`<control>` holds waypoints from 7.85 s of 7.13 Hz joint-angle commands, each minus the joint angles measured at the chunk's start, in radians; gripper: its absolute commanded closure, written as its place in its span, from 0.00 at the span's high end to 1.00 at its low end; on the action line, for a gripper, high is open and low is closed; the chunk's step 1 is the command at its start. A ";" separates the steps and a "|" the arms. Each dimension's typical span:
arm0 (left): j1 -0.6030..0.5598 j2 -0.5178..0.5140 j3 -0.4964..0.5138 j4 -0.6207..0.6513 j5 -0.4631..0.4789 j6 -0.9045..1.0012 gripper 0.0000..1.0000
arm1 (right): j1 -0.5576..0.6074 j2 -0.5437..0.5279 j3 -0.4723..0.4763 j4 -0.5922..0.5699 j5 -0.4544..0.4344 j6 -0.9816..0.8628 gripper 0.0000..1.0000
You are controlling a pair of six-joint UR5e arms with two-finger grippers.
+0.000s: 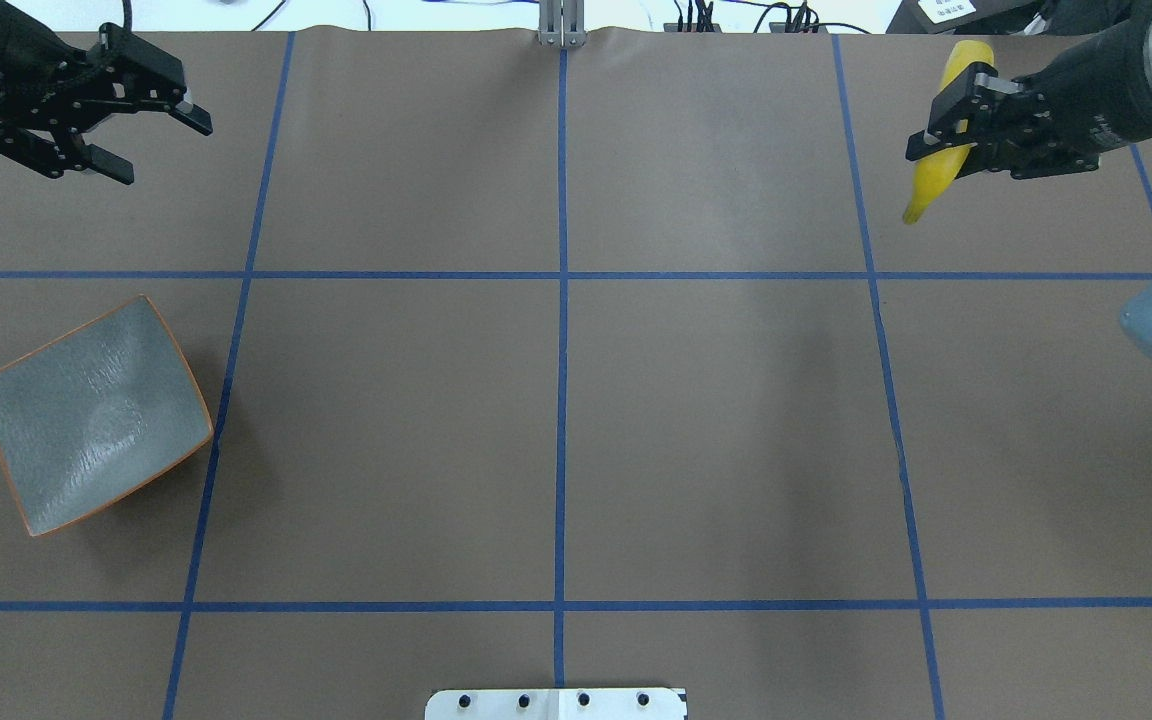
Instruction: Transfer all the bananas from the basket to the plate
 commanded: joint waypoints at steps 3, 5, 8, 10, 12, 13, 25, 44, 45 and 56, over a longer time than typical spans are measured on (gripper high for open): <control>0.113 -0.045 0.021 -0.170 0.098 -0.294 0.99 | -0.189 0.083 -0.109 0.431 -0.097 0.437 0.00; 0.173 -0.096 0.026 -0.211 0.098 -0.472 0.99 | -0.267 0.167 -0.141 0.460 -0.103 0.427 0.00; 0.234 -0.242 0.067 -0.215 0.121 -0.667 0.99 | -0.388 0.194 -0.152 0.530 -0.227 0.347 0.00; 0.241 -0.284 0.124 -0.258 0.121 -0.666 0.99 | -0.387 0.201 -0.170 0.527 -0.122 0.147 0.00; 0.241 -0.291 0.167 -0.326 0.121 -0.668 0.99 | -0.387 0.203 -0.186 0.524 -0.067 0.048 0.00; 0.241 -0.298 0.175 -0.332 0.121 -0.669 0.99 | -0.387 0.206 -0.186 0.527 -0.034 0.035 0.00; 0.340 -0.304 0.236 -0.791 0.246 -1.005 0.98 | -0.427 0.226 -0.206 0.819 -0.158 0.241 0.00; 0.342 -0.062 0.101 -0.815 0.233 -0.992 0.00 | -0.395 0.025 -0.200 1.021 -0.187 0.258 1.00; 0.311 0.007 0.090 -0.811 0.230 -0.961 0.00 | -0.361 -0.015 -0.207 1.021 -0.194 0.252 1.00; 0.234 0.531 0.093 -0.599 0.247 -0.295 0.00 | -0.236 -0.176 -0.282 1.012 -0.244 0.239 1.00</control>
